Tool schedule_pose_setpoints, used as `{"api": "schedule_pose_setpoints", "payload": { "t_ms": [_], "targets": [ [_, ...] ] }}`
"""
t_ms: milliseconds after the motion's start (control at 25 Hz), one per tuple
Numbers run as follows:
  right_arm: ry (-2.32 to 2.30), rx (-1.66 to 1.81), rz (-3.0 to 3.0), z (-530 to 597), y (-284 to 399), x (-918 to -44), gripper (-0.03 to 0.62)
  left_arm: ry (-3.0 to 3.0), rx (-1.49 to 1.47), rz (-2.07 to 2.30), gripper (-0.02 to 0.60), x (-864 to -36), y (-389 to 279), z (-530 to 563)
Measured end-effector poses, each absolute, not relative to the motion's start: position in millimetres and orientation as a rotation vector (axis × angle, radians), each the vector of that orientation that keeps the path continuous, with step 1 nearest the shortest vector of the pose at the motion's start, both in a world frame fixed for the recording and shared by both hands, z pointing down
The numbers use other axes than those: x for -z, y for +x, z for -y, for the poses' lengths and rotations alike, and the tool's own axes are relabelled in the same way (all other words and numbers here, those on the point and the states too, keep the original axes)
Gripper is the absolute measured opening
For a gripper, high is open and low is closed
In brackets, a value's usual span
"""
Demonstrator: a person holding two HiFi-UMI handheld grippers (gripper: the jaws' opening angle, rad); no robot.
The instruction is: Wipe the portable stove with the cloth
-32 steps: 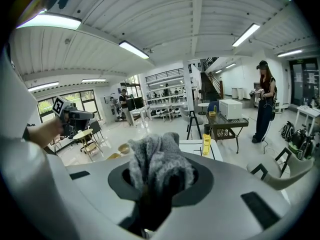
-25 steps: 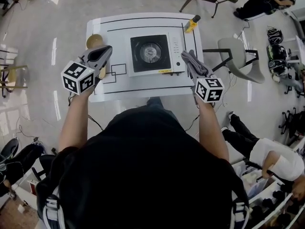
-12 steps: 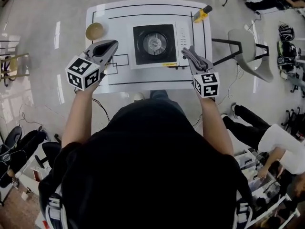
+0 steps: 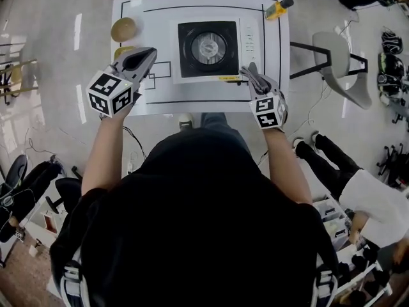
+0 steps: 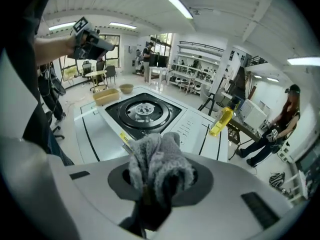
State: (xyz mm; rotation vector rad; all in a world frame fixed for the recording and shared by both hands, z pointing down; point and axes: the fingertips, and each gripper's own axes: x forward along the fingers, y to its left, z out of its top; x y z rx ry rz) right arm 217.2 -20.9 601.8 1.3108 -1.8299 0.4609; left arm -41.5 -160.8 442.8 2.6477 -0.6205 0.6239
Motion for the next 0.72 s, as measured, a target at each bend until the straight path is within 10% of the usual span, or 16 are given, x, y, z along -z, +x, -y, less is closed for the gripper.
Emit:
{"api": "schedule_pose_setpoints", "payload": {
  "t_ms": [720],
  "targets": [
    [1.108,-0.338,1.845,5.1,162.8,-642.0,0.114,2.589,-0.660,0.612,0.021,-478.3,-57.4,131.8]
  ]
}}
